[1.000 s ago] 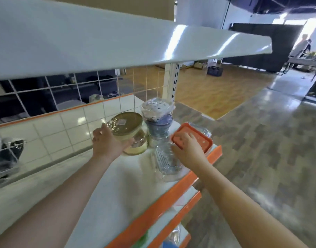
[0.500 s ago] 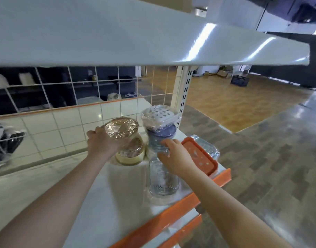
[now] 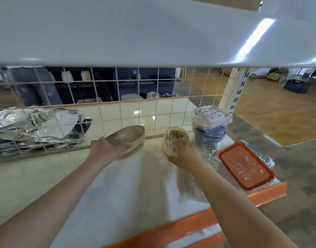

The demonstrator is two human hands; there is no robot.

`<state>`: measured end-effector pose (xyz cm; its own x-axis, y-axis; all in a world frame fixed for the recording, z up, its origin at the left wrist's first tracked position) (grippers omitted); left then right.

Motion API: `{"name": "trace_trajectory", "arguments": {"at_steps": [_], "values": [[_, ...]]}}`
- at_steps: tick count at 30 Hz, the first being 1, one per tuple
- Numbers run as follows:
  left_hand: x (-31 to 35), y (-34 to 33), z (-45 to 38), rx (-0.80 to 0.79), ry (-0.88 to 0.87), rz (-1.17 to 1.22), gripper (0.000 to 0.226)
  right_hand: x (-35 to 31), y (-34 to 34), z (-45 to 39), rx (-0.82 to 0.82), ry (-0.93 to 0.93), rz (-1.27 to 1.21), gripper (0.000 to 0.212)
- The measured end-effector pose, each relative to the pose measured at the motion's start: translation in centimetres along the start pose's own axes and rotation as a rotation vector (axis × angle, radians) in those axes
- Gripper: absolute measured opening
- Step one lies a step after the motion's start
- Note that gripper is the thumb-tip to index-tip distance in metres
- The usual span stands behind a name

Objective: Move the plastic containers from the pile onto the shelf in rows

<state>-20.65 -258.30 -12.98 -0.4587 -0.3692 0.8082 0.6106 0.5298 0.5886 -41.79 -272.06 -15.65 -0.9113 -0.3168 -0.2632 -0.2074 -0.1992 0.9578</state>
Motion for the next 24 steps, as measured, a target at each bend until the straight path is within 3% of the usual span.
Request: {"name": "trace_trajectory", "arguments": {"at_steps": [3, 7, 9, 12, 15, 19, 22, 24], "values": [[-1.6, 1.7, 0.4, 0.024, 0.065, 0.12, 0.058, -0.8, -0.6, 0.1, 0.006, -0.051, -0.045, 0.078], [-3.6, 2.1, 0.7, -0.046, 0.171, 0.461, 0.057, -2.0, -0.6, 1.6, 0.068, -0.02, -0.01, 0.071], [-4.7, 2.1, 1.0, -0.078, 0.241, 0.516, 0.07, -2.5, -0.6, 2.8, 0.063, 0.003, -0.028, 0.065], [-5.5, 1.7, 2.0, -0.148, 0.332, 0.571, 0.064, -3.2, -0.8, 4.7, 0.051, 0.033, -0.068, 0.06], [-6.1, 1.9, 2.3, -0.195, 0.395, 0.529, 0.077, -3.6, -0.9, 6.5, 0.075, 0.051, -0.086, 0.053], [-5.5, 4.1, 1.1, 0.013, 0.181, 0.136, 0.066, -4.4, -0.7, 6.9, 0.116, 0.008, -0.142, 0.047], [-4.9, 5.0, 0.6, 0.149, 0.034, -0.019, 0.055, -5.1, -0.9, 6.4, 0.122, -0.047, -0.17, 0.059], [-4.9, 5.0, 0.4, 0.215, 0.003, 0.018, 0.049, -5.3, -1.2, 5.9, 0.101, -0.089, -0.208, 0.072]]}}
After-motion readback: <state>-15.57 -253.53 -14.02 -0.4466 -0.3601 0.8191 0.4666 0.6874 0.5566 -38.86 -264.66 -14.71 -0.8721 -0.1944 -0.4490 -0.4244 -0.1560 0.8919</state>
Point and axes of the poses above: each hand's wrist, its own z-axis away from the middle knuckle, its own y-axis out of the back of the hand, x = y × z, the point moved 4 cm from there along -z, towards the middle knuckle, and after that the axes turned 10 degrees about -y, right-handed, at the moved point
